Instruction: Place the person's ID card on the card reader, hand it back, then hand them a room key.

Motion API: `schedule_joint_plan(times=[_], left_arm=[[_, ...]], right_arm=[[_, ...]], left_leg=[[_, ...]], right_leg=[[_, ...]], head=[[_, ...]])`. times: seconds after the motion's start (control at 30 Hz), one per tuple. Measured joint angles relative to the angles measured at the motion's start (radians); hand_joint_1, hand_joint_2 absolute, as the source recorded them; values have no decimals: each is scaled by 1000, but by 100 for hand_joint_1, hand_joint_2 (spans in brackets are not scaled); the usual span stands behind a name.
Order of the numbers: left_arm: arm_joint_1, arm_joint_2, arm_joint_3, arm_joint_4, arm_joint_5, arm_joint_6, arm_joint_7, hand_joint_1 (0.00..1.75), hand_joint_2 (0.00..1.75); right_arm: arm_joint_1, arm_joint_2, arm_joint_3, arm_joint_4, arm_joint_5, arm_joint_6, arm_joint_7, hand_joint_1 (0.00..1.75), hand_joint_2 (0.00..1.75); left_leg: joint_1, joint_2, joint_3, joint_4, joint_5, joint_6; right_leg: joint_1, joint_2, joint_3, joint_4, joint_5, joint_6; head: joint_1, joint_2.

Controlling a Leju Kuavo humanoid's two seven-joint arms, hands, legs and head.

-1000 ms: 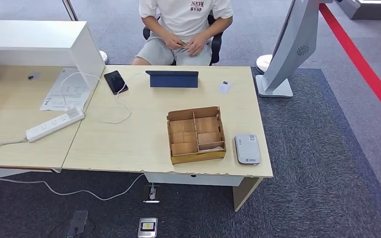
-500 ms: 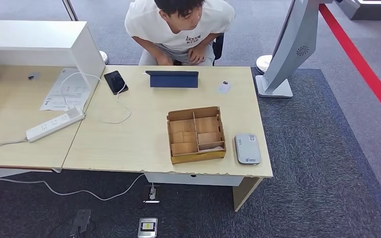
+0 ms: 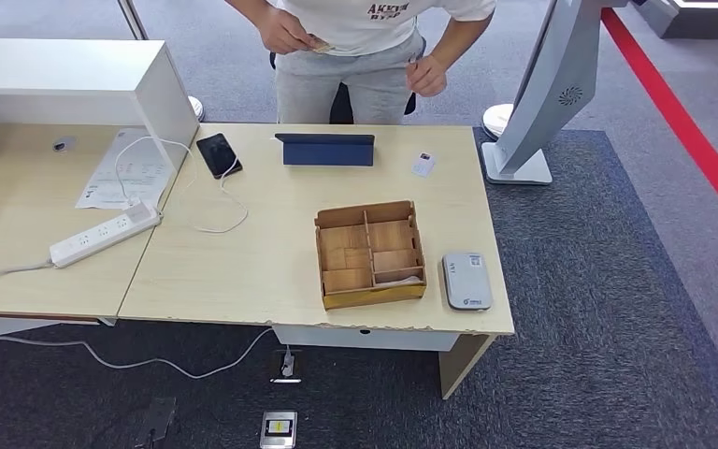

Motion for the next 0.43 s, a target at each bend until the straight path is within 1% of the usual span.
schedule_joint_plan(times=[0.1, 0.17, 0.23, 0.43], left_arm=[[1, 3, -5, 0, -12, -7, 4, 0, 0], [1, 6, -10, 0, -20, -8, 7, 0, 0], [1, 8, -15, 0, -22, -7, 7, 0, 0], [6, 12, -26, 0, -23, -7, 7, 0, 0]], right_arm=[[13, -1, 42, 16, 6, 167, 81, 0, 175], [21, 1, 80, 25, 6, 248, 102, 0, 175], [26, 5, 121, 33, 4, 292, 100, 0, 175], [26, 15, 197, 47, 4, 361, 81, 0, 175]], left_leg=[[0, 0, 0, 0, 0, 0], [0, 0, 0, 0, 0, 0], [0, 0, 0, 0, 0, 0], [0, 0, 0, 0, 0, 0]], right_leg=[[0, 0, 0, 0, 0, 0], [0, 0, 0, 0, 0, 0], [0, 0, 0, 0, 0, 0], [0, -1, 1, 0, 0, 0]], head=[[0, 0], [0, 0], [0, 0], [0, 0]])
